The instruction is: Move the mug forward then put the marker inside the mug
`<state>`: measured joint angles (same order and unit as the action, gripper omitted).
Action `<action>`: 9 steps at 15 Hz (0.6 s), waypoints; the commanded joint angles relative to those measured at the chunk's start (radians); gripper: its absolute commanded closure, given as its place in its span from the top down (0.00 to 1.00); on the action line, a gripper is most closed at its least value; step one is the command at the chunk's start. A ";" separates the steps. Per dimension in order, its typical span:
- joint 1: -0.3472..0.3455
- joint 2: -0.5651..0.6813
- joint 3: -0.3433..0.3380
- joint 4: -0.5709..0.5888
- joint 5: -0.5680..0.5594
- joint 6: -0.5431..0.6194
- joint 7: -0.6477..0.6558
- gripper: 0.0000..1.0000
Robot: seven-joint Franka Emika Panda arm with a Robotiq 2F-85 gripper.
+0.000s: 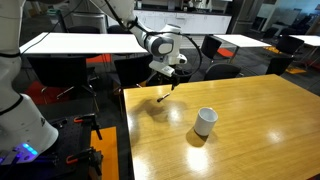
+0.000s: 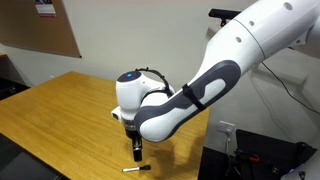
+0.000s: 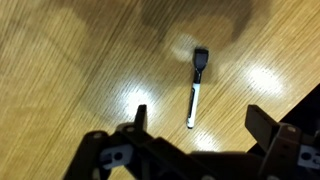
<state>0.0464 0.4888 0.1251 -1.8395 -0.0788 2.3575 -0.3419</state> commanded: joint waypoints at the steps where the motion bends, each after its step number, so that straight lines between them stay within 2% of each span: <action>1: 0.029 0.036 -0.009 0.041 -0.001 -0.018 0.082 1.00; 9: 0.036 0.081 -0.006 0.042 -0.007 0.004 0.089 1.00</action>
<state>0.0755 0.5528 0.1247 -1.8125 -0.0794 2.3574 -0.2665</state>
